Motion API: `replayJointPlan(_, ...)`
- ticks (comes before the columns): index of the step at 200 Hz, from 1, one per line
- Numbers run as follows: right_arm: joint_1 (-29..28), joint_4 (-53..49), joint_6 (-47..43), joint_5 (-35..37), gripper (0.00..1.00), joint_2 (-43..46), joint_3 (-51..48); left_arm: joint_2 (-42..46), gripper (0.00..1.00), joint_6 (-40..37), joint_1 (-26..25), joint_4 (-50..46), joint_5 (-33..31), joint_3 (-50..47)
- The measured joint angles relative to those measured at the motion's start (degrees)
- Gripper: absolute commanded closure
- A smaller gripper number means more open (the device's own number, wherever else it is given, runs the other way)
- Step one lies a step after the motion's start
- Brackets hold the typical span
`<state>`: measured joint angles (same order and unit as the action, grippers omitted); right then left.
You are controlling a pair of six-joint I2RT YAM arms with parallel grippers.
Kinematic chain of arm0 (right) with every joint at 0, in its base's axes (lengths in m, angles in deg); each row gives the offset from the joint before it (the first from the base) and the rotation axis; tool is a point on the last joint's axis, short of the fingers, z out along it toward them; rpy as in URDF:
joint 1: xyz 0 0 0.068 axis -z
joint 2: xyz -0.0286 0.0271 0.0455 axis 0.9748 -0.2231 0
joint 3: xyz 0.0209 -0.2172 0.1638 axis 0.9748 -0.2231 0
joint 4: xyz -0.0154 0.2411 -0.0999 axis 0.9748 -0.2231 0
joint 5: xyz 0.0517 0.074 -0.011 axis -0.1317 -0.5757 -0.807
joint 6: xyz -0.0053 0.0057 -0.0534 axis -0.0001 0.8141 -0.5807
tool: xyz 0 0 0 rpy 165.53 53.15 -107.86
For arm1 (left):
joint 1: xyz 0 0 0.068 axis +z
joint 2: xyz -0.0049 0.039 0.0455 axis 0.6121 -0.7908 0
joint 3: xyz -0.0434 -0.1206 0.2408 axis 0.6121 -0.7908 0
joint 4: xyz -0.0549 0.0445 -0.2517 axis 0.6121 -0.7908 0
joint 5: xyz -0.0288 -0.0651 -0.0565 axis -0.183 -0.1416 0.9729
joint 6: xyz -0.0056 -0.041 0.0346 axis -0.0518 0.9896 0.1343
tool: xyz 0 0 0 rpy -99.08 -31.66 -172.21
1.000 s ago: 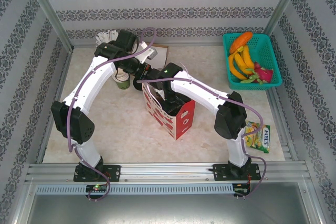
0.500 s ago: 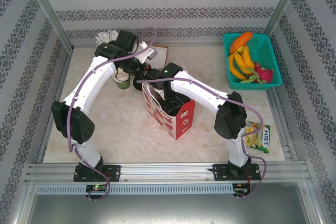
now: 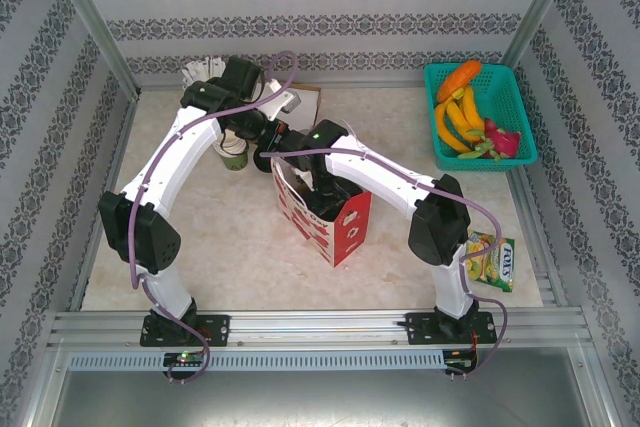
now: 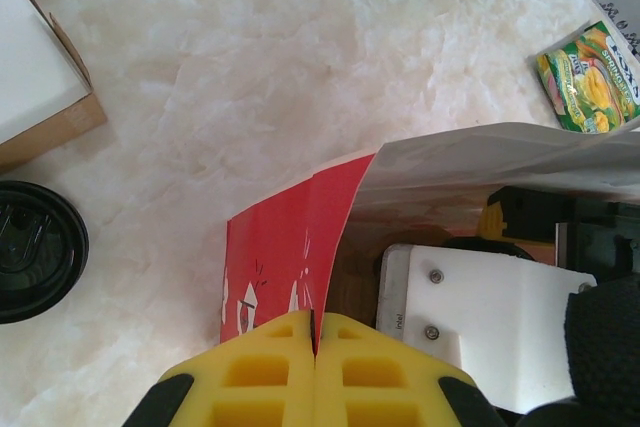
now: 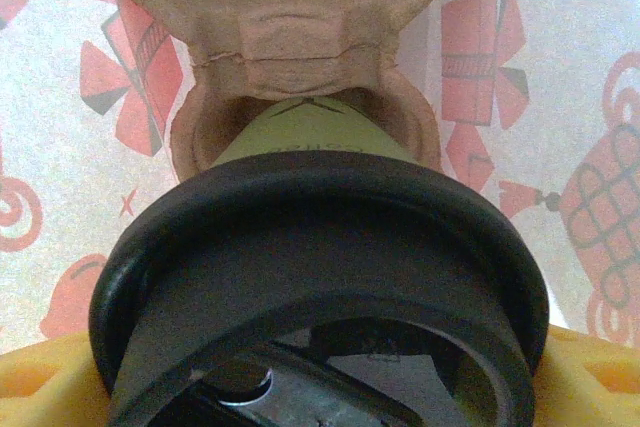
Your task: Pack the takeout coffee
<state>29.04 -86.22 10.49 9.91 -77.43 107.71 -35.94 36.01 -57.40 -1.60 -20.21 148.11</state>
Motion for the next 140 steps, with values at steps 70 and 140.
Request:
replayJointPlan(70, 0.3, 0.1, 0.0, -0.4, 0.51, 0.0, 0.0, -0.2, 1.00, 0.0, 0.0, 0.0, 0.0, 0.0)
replayJointPlan(140, 0.3, 0.1, 0.0, -0.4, 0.51, 0.0, 0.0, -0.5, 1.00, 0.0, 0.0, 0.0, 0.0, 0.4)
